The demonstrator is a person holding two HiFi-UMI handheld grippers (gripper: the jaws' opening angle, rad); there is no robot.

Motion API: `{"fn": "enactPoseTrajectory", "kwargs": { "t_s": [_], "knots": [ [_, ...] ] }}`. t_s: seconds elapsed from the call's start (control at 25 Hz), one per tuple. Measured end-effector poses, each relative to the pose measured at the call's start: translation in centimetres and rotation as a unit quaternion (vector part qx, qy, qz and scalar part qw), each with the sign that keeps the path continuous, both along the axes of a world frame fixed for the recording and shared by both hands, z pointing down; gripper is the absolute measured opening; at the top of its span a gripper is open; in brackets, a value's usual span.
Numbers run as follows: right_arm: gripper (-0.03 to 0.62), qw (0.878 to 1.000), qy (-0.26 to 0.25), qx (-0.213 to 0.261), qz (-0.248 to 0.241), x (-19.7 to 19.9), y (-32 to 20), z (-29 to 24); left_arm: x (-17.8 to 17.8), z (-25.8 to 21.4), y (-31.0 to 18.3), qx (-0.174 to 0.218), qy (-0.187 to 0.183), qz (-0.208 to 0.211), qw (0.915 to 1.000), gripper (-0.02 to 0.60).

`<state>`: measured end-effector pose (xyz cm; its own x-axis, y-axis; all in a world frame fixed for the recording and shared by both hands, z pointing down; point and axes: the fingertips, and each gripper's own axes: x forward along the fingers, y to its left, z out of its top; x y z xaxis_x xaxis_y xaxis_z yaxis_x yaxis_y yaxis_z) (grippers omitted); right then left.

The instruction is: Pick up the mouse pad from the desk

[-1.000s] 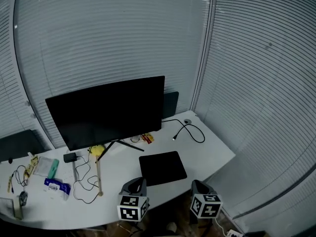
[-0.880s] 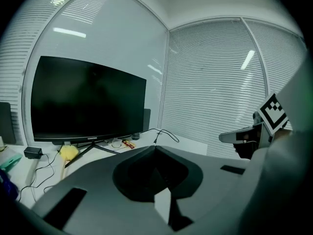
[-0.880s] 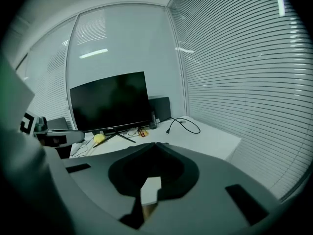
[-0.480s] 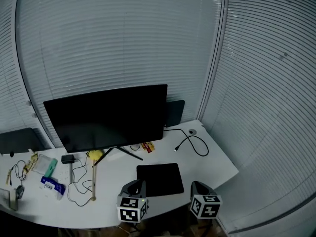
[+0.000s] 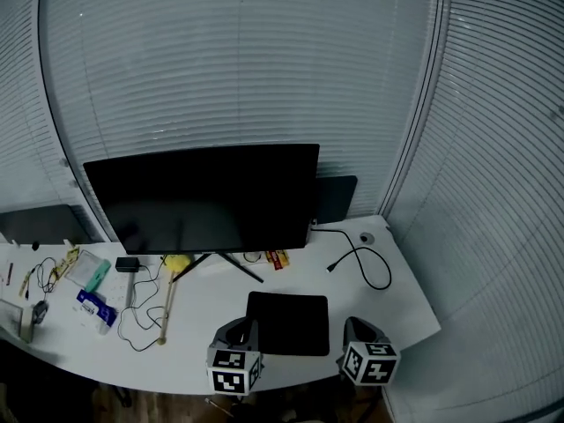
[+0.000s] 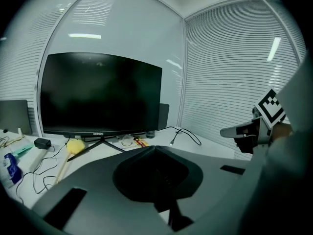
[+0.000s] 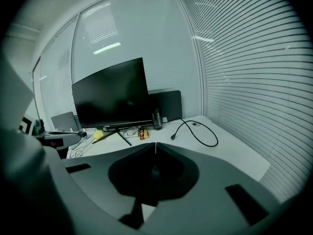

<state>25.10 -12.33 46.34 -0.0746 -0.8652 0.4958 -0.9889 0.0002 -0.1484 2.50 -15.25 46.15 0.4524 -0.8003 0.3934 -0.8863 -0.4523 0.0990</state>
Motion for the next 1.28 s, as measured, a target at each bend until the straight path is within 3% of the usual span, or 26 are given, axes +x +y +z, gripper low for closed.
{"fn": "enactPoseTrajectory", "kwargs": {
  "t_s": [0.16, 0.44, 0.84, 1.28],
  "knots": [
    [0.034, 1.0, -0.016, -0.006, -0.008, -0.6, -1.4, 1.1, -0.4, 1.0, -0.8, -0.014, -0.007, -0.011, 0.9998, 0.017],
    [0.034, 1.0, -0.005, -0.008, -0.008, -0.9, -3.8, 0.6, -0.5, 0.3, -4.0, -0.008, 0.012, -0.011, 0.9998, 0.017],
    [0.034, 1.0, 0.003, -0.02, -0.016, -1.7, -4.9, 1.0, -0.2, 1.3, -4.6, -0.022, 0.016, -0.006, 0.9996, 0.017],
    [0.034, 0.999, -0.002, -0.049, -0.013, -1.8, -4.2, 2.9, -0.7, 4.1, -3.5, -0.07, 0.005, -0.006, 0.9975, 0.018]
  ]
}}
